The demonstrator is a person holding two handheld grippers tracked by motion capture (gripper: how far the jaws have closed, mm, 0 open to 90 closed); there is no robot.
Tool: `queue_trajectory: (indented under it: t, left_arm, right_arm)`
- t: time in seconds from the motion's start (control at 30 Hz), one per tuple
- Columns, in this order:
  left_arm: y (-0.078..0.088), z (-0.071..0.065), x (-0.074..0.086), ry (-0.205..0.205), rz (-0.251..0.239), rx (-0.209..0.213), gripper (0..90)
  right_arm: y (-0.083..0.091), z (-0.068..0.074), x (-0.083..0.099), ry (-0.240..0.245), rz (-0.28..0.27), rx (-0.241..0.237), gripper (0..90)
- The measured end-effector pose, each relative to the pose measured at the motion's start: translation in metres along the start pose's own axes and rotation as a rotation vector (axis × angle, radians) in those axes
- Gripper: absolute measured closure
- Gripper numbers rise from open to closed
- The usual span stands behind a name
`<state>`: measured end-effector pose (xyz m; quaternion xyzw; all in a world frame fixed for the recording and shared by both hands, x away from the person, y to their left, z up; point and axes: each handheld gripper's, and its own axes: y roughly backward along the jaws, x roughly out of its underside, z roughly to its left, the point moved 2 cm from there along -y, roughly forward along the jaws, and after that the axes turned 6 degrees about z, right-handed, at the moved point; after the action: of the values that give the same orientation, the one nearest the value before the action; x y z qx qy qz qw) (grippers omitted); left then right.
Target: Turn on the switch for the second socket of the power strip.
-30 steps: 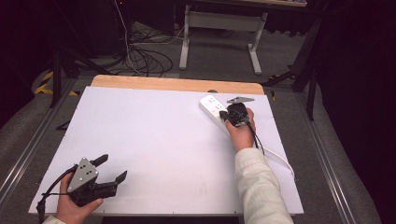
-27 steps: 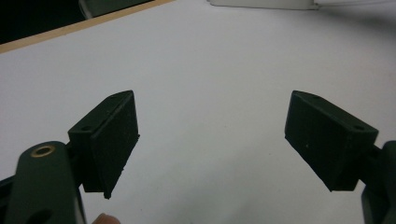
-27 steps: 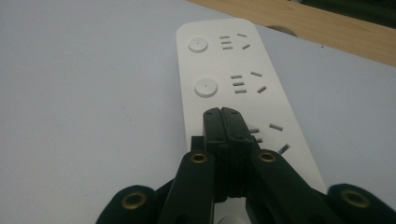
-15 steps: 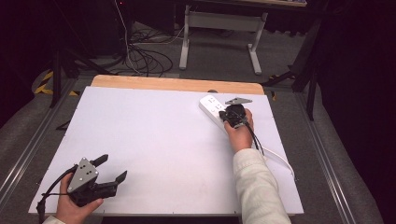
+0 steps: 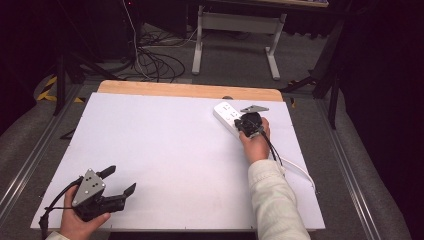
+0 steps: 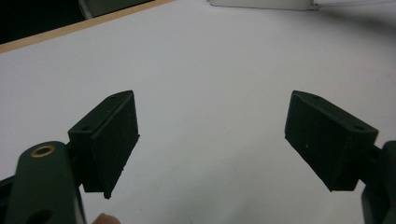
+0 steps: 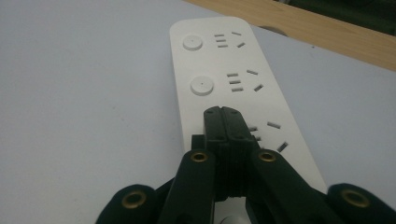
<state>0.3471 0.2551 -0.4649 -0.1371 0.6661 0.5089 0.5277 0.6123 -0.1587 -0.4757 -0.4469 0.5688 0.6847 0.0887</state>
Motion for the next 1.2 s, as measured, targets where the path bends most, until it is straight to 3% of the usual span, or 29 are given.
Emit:
queue_trajectory:
  t: [0.23,0.37,0.93,0.97,1.07,1.1,1.2]
  left_arm:
    - [0.000,-0.001,0.000,0.004,0.002,0.002,18.2]
    - [0.000,0.000,0.000,0.005,0.002,0.000,18.2]
    - [0.000,-0.001,0.000,0.011,0.000,0.000,18.2]
    - [0.000,0.000,0.000,0.005,0.003,-0.001,18.2]
    - [0.000,0.000,0.000,0.007,0.002,0.002,18.3]
    - [0.000,0.000,0.000,0.007,0.001,0.003,18.2]
    - [-0.001,-0.001,0.000,0.004,0.003,-0.001,18.2]
  right_arm:
    - [-0.001,-0.001,0.000,-0.031,0.006,-0.004,90.0]
    - [-0.001,0.002,-0.001,-0.009,0.015,0.016,90.0]
    - [-0.001,0.003,-0.002,-0.011,0.031,0.026,90.0]
    - [0.001,0.003,-0.003,0.012,0.040,0.046,90.0]
    - [0.005,0.001,-0.004,-0.009,0.020,0.020,90.0]
    - [0.012,0.000,-0.005,-0.008,-0.013,0.020,90.0]
    - [0.022,0.002,-0.009,0.004,-0.037,0.011,90.0]
